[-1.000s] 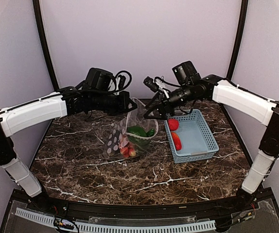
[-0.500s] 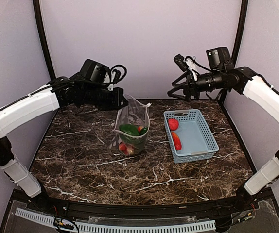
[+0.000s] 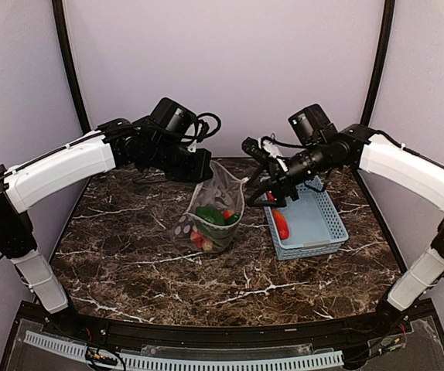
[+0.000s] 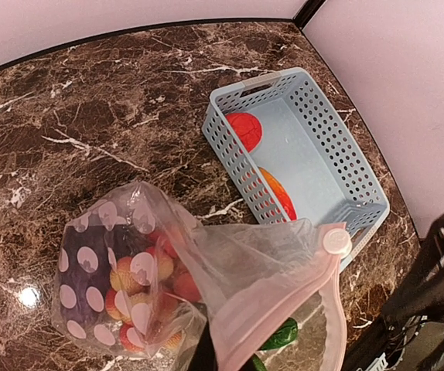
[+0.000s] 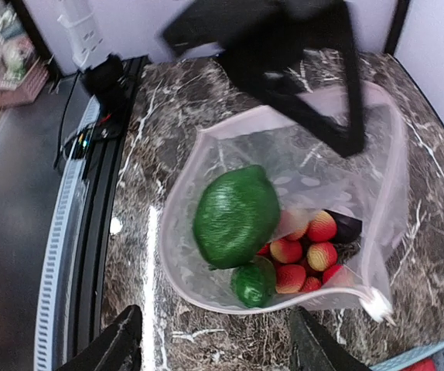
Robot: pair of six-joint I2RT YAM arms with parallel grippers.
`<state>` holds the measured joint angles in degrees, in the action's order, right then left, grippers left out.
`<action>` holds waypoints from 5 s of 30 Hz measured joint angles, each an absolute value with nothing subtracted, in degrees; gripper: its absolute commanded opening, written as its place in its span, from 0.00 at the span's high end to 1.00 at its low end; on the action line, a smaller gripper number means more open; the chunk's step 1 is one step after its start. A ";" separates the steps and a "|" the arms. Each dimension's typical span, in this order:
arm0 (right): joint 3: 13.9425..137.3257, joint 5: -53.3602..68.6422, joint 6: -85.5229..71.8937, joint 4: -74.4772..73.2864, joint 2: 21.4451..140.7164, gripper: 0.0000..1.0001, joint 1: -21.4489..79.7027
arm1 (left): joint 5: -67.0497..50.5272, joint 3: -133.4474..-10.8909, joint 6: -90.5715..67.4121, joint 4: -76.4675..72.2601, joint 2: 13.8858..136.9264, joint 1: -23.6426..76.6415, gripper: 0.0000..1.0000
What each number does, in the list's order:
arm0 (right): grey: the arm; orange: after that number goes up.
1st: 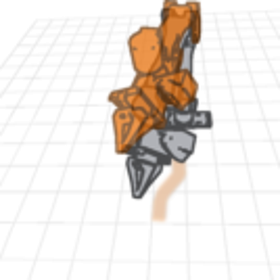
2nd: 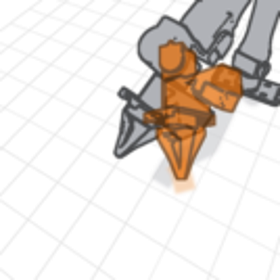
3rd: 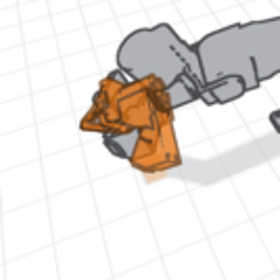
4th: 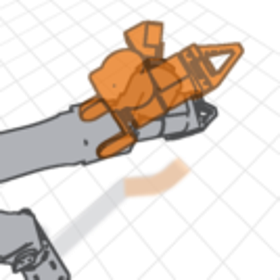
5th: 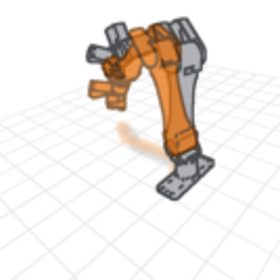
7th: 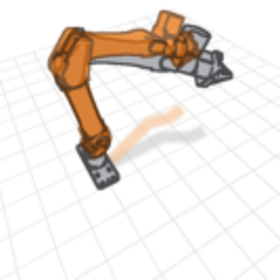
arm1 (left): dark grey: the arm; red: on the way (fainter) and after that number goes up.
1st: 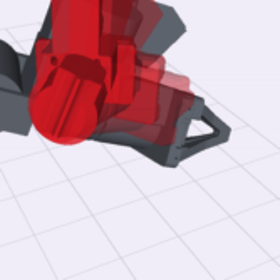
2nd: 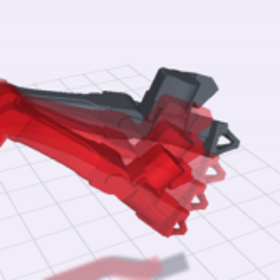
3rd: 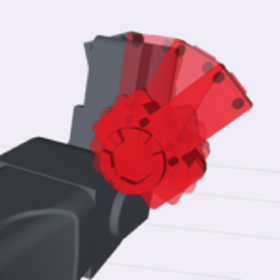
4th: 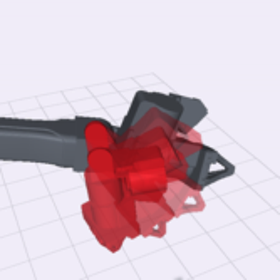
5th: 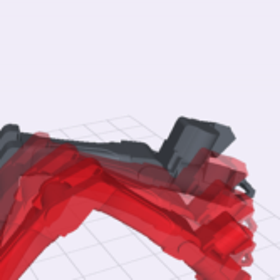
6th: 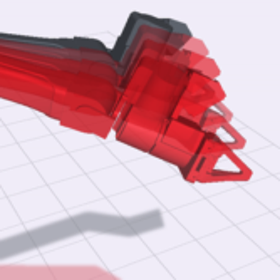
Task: Place the food in the zip-top bag and seal the zipper
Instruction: Adjust the zipper food storage bag, then pick up the fake fruit from the bin.
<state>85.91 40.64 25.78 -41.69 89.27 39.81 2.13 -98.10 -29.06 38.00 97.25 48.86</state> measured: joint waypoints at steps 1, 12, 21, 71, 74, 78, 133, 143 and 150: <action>85.89 39.90 28.32 -42.46 89.06 0.39 41.36 | 2.22 -98.13 -28.95 38.02 97.41 48.86 0.99; 91.90 27.57 46.09 -48.69 94.89 0.49 51.68 | 1.50 -98.13 -28.12 38.02 98.24 48.86 0.99; 93.03 17.34 50.15 -53.54 101.67 0.96 56.16 | 0.78 -98.13 -27.55 38.13 98.24 48.86 0.99; 73.89 28.42 32.80 -39.13 81.43 0.46 27.86 | 6.50 -92.75 -22.24 41.50 92.51 48.71 0.99; 70.78 28.03 29.56 -37.69 81.82 0.45 25.74 | 6.72 -91.20 -22.44 40.45 91.74 48.71 0.99; 67.94 27.53 25.56 -34.04 82.02 0.44 24.12 | 6.74 -90.24 -22.72 39.29 91.70 48.71 0.99; 95.18 18.31 20.60 -33.89 122.80 0.35 21.28 | 4.73 -85.97 -25.45 36.38 89.52 48.38 0.99; 95.22 18.33 20.43 -33.87 122.83 0.55 21.23 | 3.29 -85.27 -26.33 35.18 89.52 48.38 0.99; 91.70 17.37 20.47 -33.95 119.87 0.61 20.97 | 2.55 -84.99 -26.37 34.72 89.52 48.36 0.99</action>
